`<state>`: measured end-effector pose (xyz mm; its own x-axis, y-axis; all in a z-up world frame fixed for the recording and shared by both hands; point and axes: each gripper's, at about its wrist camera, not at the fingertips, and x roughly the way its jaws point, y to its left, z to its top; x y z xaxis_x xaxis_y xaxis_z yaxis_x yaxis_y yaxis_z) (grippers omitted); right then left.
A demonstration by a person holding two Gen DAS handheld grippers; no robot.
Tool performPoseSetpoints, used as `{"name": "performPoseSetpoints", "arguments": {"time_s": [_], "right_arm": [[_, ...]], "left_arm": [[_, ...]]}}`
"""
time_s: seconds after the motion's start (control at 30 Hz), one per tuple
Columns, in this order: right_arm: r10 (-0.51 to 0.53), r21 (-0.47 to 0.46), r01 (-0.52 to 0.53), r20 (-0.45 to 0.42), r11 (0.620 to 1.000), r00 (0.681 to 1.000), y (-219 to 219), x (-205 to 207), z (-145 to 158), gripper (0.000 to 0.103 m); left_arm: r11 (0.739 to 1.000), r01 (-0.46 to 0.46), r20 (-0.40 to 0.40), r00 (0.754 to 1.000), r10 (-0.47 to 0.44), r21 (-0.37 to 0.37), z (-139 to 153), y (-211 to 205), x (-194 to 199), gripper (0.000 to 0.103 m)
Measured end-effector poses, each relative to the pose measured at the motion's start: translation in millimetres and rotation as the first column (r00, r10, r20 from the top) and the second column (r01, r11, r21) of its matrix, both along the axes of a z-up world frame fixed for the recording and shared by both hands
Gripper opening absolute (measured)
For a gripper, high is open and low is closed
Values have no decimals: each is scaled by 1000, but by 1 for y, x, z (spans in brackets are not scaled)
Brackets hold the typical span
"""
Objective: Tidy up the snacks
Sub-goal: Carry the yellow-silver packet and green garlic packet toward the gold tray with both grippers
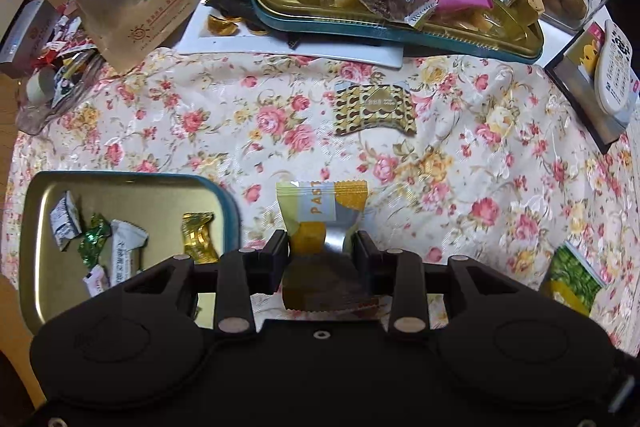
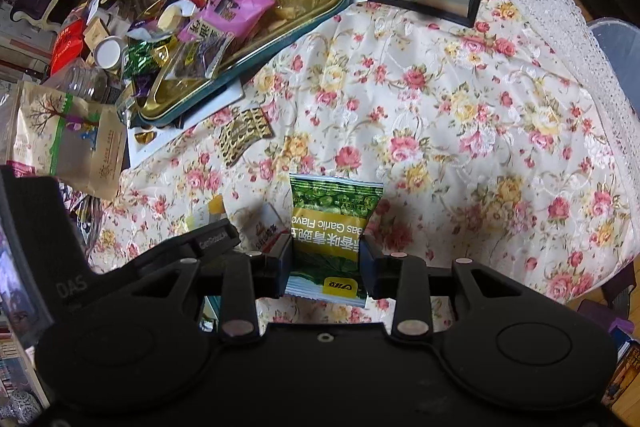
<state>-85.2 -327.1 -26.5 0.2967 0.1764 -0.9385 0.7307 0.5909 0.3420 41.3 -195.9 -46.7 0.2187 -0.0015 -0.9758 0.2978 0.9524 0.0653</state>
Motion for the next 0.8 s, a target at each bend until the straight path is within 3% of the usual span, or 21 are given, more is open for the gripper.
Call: {"name": "performPoseSetpoints", "arguments": {"time_s": [0.43,0.8], "right_arm": [[33,-23,-34,-36,999,999,51,-3,-6,38],[68,-31,-70,-40,997,997,87,3,-4,38]], "left_arm": [[998,-55,-9,998,55,-23,20,55,-17,44],[990,-141,-29,990,141,-9,29,110,-9,44]]}}
